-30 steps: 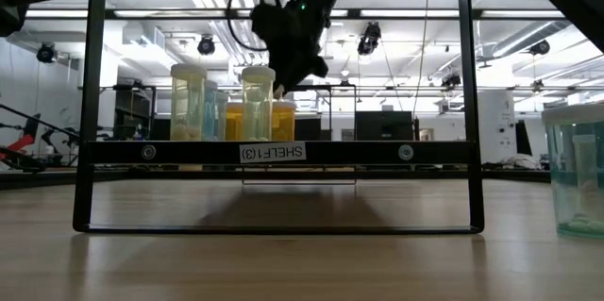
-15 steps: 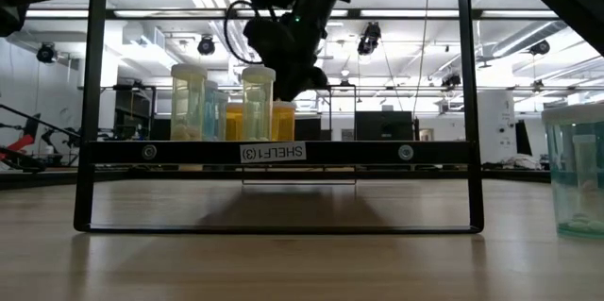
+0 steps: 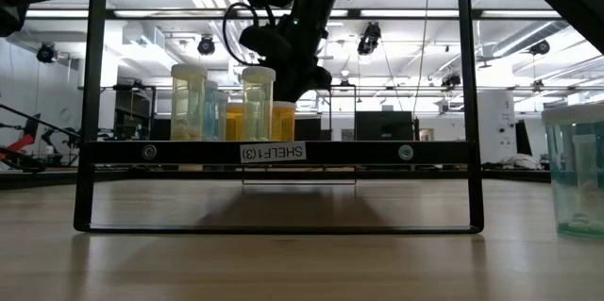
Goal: Pick and place medicine bottles onto shelf by color
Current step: Put the yellow pill bottle aligned with the other yellow pill bottles on the shelf
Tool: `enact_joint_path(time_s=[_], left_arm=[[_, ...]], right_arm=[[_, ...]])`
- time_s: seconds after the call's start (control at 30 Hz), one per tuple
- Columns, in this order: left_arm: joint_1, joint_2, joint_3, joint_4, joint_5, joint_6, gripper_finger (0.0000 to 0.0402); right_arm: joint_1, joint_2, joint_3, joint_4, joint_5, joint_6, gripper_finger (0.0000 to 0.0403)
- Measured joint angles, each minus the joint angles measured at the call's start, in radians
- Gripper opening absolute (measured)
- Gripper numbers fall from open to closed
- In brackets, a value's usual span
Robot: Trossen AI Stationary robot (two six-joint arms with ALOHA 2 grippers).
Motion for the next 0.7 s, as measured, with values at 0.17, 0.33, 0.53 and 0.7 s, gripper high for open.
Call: enact_joint_path(time_s=[0.17, 0.33, 0.53, 0.7], left_arm=[[0.0, 0.0, 0.0, 0.003, 0.0, 0.0, 0.0205], [0.0, 0.0, 0.0, 0.002, 0.0, 0.0, 0.0205], [0.0, 0.0, 0.0, 0.002, 0.0, 0.0, 0.0205], [0.0, 0.0, 0.0, 0.002, 0.0, 0.0, 0.0205]], right_arm=[[0.0, 0.0, -0.026, 0.017, 0.0, 0.049, 0.0107], [0.0, 0.0, -0.056, 0.07, 0.0, 0.06, 0.0107], [0.0, 0.0, -0.074, 0.082, 0.011, 0.057, 0.0107], [0.0, 0.0, -0.078, 0.085, 0.024, 0.052, 0.0109]])
